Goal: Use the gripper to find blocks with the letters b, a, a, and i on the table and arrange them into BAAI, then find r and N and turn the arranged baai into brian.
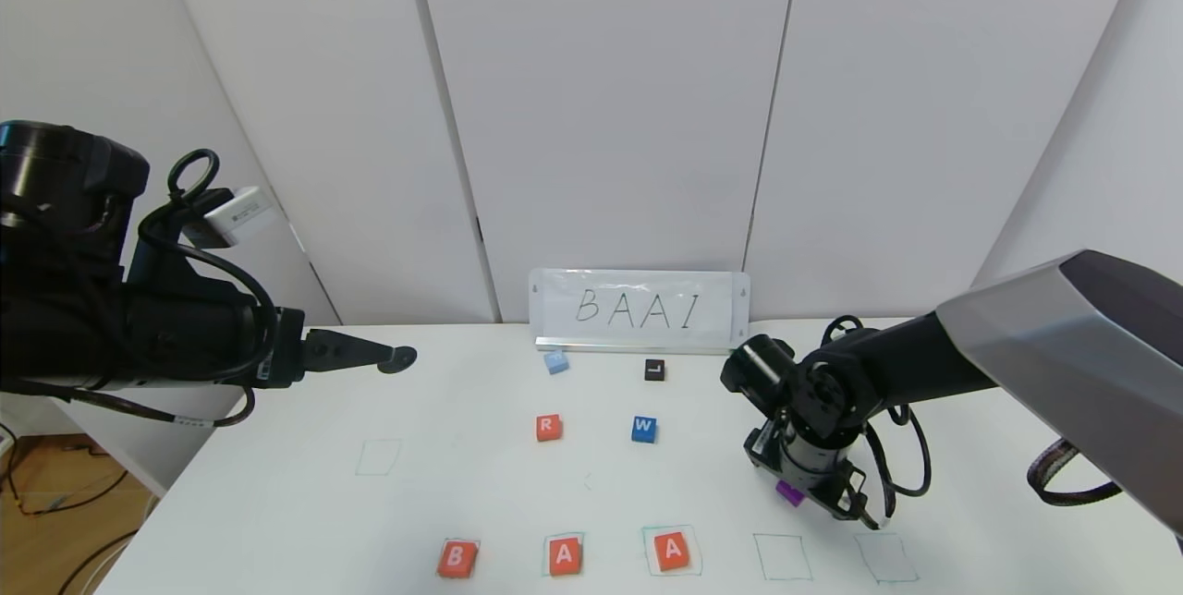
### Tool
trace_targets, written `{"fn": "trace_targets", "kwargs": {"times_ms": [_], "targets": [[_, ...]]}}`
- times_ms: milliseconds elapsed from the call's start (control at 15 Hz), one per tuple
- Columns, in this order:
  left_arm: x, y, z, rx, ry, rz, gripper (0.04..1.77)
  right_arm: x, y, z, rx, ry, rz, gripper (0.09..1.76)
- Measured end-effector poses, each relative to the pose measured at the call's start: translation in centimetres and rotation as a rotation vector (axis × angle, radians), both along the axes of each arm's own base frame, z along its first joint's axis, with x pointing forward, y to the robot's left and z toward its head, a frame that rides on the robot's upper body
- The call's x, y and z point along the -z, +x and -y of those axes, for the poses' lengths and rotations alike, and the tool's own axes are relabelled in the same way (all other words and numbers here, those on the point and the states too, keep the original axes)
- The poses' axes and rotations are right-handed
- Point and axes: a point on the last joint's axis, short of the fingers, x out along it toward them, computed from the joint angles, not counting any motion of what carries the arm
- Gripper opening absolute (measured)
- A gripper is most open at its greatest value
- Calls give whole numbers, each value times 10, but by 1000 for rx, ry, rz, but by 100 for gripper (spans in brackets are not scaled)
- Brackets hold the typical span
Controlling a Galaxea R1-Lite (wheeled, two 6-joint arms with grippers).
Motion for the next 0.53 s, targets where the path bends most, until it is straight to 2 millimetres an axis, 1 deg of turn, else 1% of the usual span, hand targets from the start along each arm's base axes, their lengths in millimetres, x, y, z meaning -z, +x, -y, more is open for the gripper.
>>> {"fn": "trace_targets", "kwargs": {"times_ms": [533], "targets": [[0,0,0,-1,0,0,172,0,-1,-2,-3,1,0,171]]}}
